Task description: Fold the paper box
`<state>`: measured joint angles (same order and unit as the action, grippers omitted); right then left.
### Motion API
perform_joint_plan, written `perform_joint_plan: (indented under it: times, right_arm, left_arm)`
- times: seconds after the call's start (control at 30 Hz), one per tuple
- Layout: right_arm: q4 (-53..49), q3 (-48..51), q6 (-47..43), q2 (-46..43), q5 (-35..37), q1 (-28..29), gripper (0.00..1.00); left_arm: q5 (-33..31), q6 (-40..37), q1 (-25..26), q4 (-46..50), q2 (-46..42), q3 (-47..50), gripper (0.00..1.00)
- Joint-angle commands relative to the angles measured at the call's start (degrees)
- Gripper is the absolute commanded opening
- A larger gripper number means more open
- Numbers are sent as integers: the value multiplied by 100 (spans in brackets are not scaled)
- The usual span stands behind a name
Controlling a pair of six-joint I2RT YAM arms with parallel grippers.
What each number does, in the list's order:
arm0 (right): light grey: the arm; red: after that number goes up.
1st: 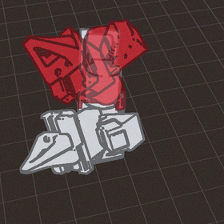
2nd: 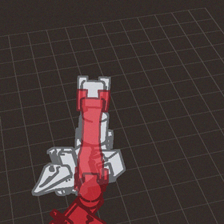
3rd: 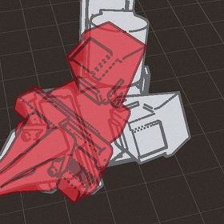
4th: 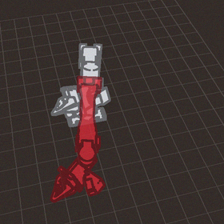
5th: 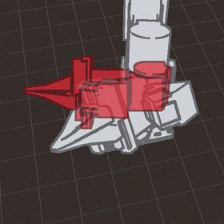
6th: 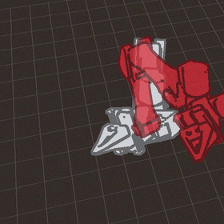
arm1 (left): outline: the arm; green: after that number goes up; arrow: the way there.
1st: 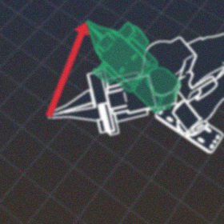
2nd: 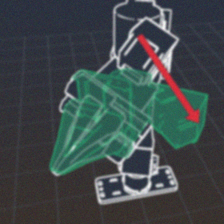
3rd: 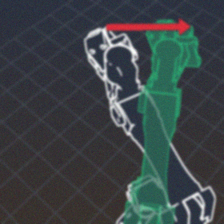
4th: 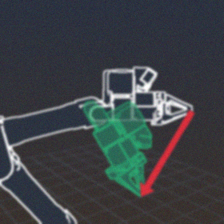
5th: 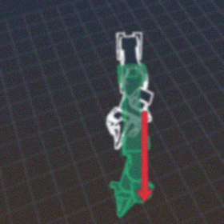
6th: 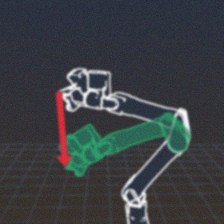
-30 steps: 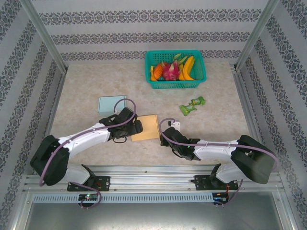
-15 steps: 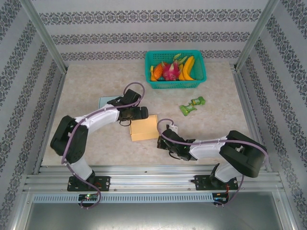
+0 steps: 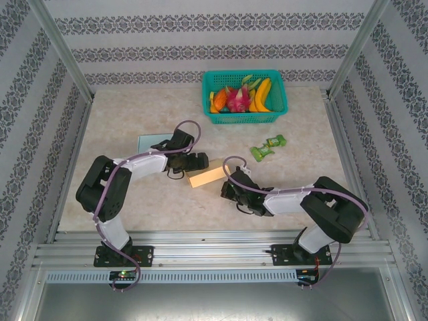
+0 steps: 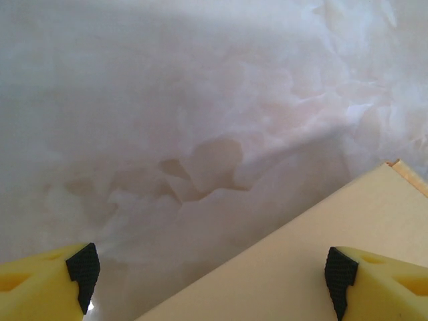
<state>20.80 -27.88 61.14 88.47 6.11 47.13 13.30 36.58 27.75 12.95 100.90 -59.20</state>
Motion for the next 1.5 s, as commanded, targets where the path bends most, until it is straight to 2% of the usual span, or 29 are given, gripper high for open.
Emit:
perform_joint_plan:
  times: [0.0, 0.23, 0.4, 0.5, 0.63, 0.77, 0.9, 1.07, 1.2, 1.47]
  right_arm:
    - [-30, -29, -140, -25, -116, -123, 0]
    - [-523, 175, -305, -648, 15, -488, 0]
    - [-1151, 496, -499, -1705, 249, -649, 0]
    - [-1710, 495, -658, -2260, 272, -643, 0]
    - [-1853, 464, -710, -2528, 63, -643, 0]
    - [-1745, 124, -861, -1992, -411, -717, 0]
    - [-1191, -77, -754, -1179, -1046, -894, 0]
    - [-733, -228, -625, -545, -1298, -914, 0]
    - [-520, -306, -567, -193, -1419, -911, 0]
    - [-350, -523, -541, 276, -1475, -908, 0]
  left_arm:
    - [-45, 426, 57, 100, -224, 284, 89]
    - [-762, 1313, 416, 744, -1103, 435, 90]
    - [-974, 1752, 724, 792, -1691, 646, 90]
    - [-1265, 1539, 750, 1163, -1866, 420, 91]
    - [-1295, 658, 589, 1578, -1508, -249, 93]
    - [-789, -52, 314, 1386, -697, -724, 92]
    - [-431, -275, 158, 882, -219, -804, 92]
    - [-238, -566, 108, 612, 242, -1001, 92]
    - [172, -476, 113, 155, 317, -802, 92]
    - [441, -302, 212, -300, 487, -392, 91]
